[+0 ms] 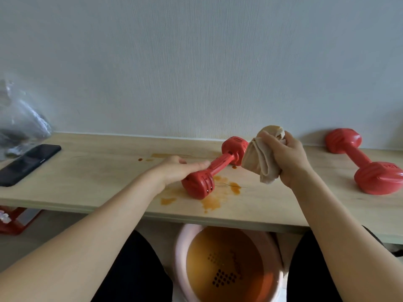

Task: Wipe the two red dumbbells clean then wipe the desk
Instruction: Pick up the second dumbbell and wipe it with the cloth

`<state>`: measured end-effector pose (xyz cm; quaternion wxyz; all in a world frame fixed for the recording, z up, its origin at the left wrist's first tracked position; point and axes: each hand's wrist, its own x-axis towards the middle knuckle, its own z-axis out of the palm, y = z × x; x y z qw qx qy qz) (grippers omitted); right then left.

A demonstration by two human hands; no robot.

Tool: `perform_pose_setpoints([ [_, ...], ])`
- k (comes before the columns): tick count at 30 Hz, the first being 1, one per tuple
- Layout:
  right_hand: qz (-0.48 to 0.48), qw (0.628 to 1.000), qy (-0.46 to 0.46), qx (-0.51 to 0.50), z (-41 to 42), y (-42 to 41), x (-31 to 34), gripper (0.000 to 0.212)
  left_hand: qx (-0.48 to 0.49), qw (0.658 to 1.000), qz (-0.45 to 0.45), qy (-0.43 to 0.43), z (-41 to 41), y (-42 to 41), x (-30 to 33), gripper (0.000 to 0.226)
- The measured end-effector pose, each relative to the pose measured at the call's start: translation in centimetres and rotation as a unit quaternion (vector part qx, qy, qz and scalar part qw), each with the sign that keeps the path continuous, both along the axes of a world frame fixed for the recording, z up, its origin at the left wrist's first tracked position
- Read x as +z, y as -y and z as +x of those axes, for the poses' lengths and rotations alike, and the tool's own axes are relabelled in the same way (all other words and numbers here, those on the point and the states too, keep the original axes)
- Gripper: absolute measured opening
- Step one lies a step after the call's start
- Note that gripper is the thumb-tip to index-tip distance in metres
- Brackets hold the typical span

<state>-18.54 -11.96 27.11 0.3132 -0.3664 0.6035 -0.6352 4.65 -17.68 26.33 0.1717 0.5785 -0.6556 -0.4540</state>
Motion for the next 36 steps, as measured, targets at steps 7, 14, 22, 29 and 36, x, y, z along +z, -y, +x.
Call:
perform_pose_setpoints([
  [7,0.019,0.999,-0.038,-0.025,0.5,-0.6,-0.6,0.031,0.025,0.999,-0.044,0.001,-0.6,-1.2,-1.8,0.075],
  [14,0.051,0.917,-0.394,0.018,0.3,0.3,-0.5,0.025,0.003,0.971,-0.227,0.068,-0.6,-1.0,-3.1,0.091],
  [22,0.086,0.857,-0.505,0.055,3.3,3.0,-1.6,0.035,-0.071,0.939,-0.329,0.077,0.5,0.2,-4.3,0.088],
  [29,0.16,0.784,-0.59,0.107,4.3,4.4,-3.0,0.045,-0.088,0.937,-0.337,0.006,0.8,1.1,-5.7,0.089],
  [36,0.081,0.784,-0.581,0.205,5.7,4.6,-3.4,0.052,-0.07,0.938,-0.338,-0.02,0.7,1.5,-5.9,0.086],
])
